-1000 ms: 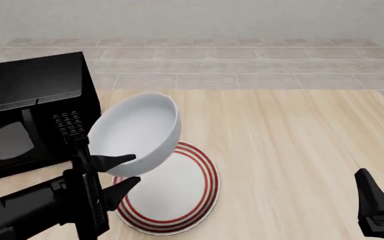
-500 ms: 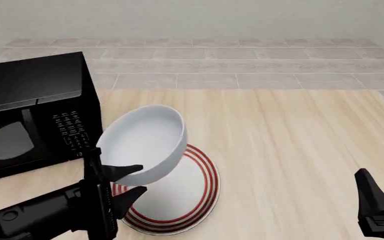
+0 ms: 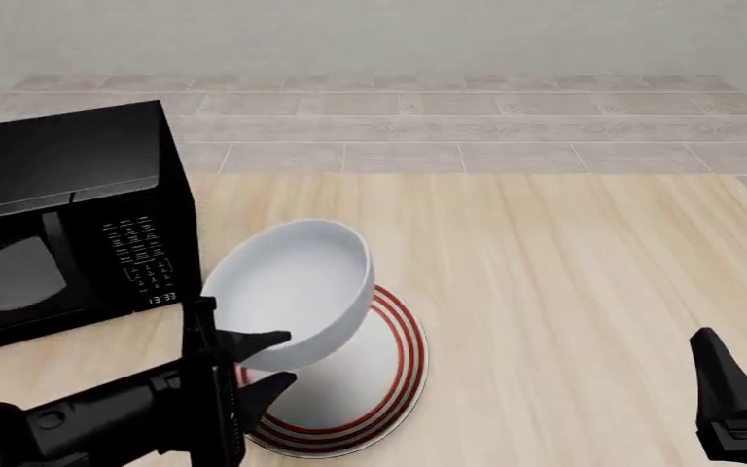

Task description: Pick up the white bowl and put it on the plate.

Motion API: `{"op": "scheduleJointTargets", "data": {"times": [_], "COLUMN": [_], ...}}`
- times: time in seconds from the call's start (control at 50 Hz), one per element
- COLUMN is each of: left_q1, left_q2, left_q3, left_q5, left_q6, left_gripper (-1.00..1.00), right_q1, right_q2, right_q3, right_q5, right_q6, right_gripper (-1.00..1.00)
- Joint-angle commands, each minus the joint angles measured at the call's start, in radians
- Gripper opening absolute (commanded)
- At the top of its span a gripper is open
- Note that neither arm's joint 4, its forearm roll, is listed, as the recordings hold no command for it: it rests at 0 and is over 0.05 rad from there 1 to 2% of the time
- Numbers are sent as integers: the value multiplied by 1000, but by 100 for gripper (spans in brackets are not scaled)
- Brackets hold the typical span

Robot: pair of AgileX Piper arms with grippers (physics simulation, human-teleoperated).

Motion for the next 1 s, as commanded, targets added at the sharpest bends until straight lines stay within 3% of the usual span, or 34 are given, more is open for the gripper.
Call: {"op": "scheduleJointTargets", "data": {"times": [0.02,0.56,1.0], "left_q1": [-8,-12,-24], "left_q2": [5,21,54], "left_q3": [1,-20,-18], "left_q5": [-17,42,29], "left_q6": [11,-1,10], "left_gripper": [-100,-100,-100], "right_q1": [0,0,0], "right_q2": [0,0,0], "right_q3": [1,1,1], "right_q5": [-1,-1,-1], "right_q6": [0,-1,0], "right_gripper": [100,100,100]}}
